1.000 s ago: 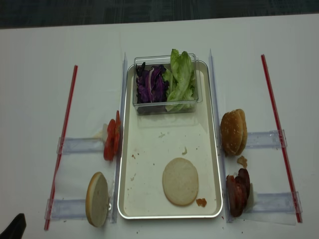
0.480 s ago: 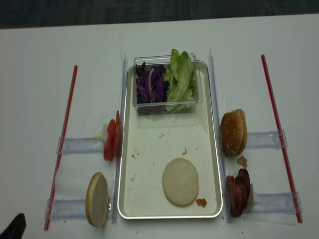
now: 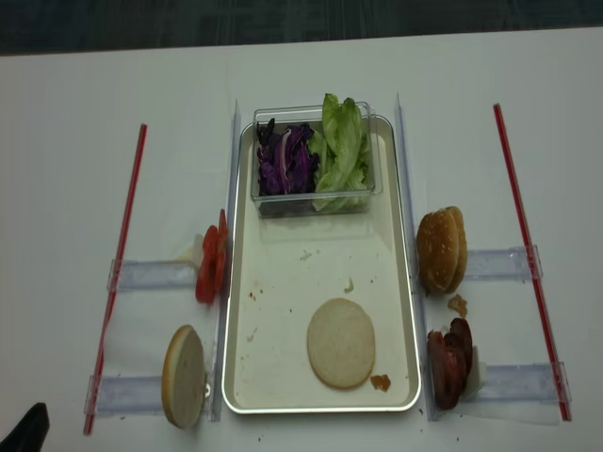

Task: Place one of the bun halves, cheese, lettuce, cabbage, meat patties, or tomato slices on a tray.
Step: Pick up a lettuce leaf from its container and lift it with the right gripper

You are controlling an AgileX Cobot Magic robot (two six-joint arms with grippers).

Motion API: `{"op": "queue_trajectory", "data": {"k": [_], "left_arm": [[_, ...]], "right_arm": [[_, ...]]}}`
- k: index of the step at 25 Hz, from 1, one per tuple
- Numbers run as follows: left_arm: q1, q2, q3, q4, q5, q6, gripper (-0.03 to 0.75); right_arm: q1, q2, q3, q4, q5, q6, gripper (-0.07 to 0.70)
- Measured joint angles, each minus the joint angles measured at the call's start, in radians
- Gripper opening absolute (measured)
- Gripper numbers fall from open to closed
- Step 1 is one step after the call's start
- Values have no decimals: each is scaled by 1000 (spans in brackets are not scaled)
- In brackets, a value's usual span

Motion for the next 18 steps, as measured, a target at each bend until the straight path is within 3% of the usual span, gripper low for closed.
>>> {"op": "queue_trajectory", "data": {"k": [18], "left_arm": [[0, 0, 0, 0, 0, 0, 349]], "right_arm": [[0, 246, 0, 0, -2, 0, 409]]}}
